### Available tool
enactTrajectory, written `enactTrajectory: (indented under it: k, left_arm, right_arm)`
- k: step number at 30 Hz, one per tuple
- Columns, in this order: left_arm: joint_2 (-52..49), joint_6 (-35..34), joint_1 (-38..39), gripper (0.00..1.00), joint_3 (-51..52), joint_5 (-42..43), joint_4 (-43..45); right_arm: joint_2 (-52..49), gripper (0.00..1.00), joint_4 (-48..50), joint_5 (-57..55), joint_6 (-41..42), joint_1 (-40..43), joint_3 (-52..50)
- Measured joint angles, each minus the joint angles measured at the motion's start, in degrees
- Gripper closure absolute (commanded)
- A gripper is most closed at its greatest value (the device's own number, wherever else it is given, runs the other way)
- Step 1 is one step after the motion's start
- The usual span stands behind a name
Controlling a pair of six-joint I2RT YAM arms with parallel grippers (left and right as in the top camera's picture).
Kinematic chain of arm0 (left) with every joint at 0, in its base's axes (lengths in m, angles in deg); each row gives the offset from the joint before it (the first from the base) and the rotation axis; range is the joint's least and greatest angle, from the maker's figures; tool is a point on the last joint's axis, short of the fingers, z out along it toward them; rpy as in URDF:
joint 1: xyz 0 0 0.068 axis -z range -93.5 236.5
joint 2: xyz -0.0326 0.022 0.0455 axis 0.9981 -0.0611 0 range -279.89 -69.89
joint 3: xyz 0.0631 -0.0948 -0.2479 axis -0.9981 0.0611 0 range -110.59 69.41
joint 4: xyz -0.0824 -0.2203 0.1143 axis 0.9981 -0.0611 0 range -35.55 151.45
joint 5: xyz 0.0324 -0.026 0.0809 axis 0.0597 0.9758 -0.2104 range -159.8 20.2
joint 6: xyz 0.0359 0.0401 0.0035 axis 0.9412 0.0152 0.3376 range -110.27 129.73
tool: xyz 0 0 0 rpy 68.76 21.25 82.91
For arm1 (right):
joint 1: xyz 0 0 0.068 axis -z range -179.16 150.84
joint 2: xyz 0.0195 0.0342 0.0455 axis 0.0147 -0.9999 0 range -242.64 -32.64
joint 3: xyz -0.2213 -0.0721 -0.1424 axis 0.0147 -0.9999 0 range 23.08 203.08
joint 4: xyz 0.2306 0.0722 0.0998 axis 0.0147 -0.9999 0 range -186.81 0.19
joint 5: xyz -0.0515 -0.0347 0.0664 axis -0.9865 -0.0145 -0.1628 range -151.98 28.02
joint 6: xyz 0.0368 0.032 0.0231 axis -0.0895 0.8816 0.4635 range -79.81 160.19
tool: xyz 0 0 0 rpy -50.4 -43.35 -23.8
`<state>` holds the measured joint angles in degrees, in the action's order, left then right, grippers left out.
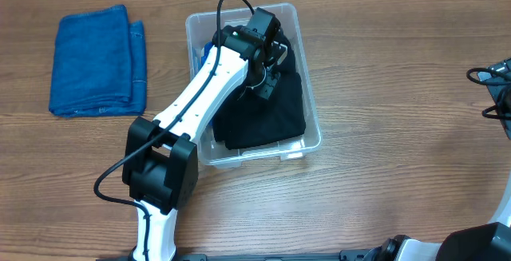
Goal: Pack container
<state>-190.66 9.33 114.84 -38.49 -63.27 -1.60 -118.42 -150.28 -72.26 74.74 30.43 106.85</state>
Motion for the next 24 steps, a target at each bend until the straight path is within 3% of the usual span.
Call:
enactTrajectory:
  k: [12,24]
  left_arm:
    - [2.54,-1.44,0.00,0.96,-7.21,-4.50,-1.62]
    - [2.54,-5.25,-0.37,0.96,5.70,-4.66,5.31]
  right_arm:
    - [0.00,0.00,0.02,0.00,0.00,0.02,0.00]
    - [0.00,0.00,0.02,0.00,0.00,0.00,0.00]
